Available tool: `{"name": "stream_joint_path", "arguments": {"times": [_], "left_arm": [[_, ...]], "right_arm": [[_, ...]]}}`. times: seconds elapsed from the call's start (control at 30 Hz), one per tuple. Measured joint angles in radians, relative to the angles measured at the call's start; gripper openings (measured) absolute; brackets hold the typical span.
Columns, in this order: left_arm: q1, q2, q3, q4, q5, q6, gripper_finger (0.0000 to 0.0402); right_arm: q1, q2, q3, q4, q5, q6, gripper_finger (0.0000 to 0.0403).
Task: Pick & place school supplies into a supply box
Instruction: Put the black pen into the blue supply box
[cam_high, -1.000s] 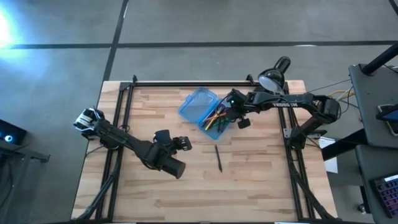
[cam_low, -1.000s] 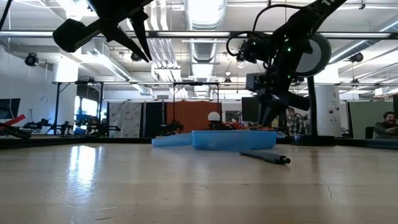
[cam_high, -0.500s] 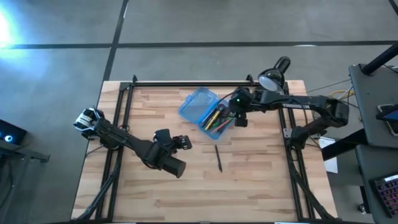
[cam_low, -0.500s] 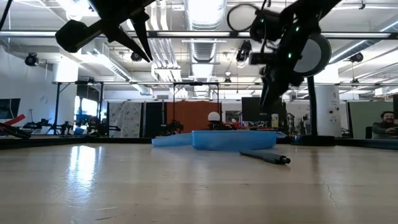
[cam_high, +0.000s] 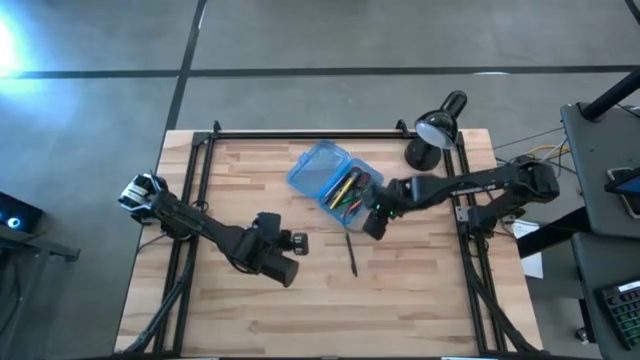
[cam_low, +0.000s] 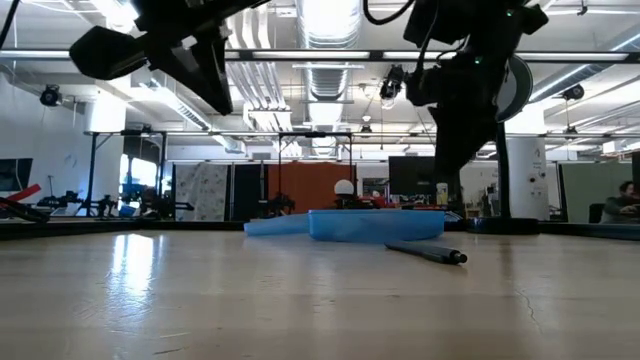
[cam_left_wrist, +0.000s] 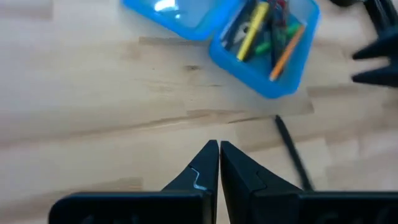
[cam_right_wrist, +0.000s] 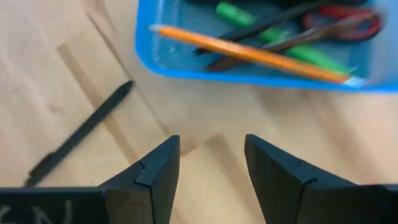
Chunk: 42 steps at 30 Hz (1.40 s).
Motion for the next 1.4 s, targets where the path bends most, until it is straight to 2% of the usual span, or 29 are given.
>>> {"name": "stream_joint_path", "arguments": {"times": [0.13, 0.23, 0.37, 0.53, 0.63, 0.97, 1.2, 1.4], "left_arm": [[-0.033, -0.003, -0.002, 0.086, -0.034, 0.287, 0.0], [-0.056, -0.032, -0.051, 0.181, -0.026, 0.409, 0.0], [-0.089, -0.12, -0.22, 0.385, 0.008, 0.445, 0.0], [-0.148, -0.284, -0.476, 0.727, 0.009, 0.447, 0.0], [-0.172, -0.368, -0.574, 0.836, 0.008, 0.467, 0.0], [-0.192, -0.564, -0.705, 0.843, 0.051, 0.642, 0.0], [-0.192, -0.63, -0.746, 0.839, 0.053, 0.695, 0.0], [-0.192, -0.643, -0.756, 0.843, 0.053, 0.745, 0.0]], "right_arm": [[0.066, 0.081, 0.022, 0.02, 0.003, 0.172, 0.0174], [0.102, 0.15, 0.05, 0.045, -0.021, 0.278, 0.0174], [0.146, 0.259, 0.123, 0.053, -0.028, 0.4, 0.0174], [0.173, 0.387, 0.235, 0.03, -0.02, 0.519, 0.0174], [0.173, 0.441, 0.286, -0.026, -0.019, 0.599, 0.0174], [0.192, 0.547, 0.434, -0.077, -0.041, 0.679, 0.0174], [0.194, 0.521, 0.545, -0.253, 0.077, 0.731, 0.0174], [0.214, 0.538, 0.605, -0.192, 0.054, 0.799, 0.0174]]}}
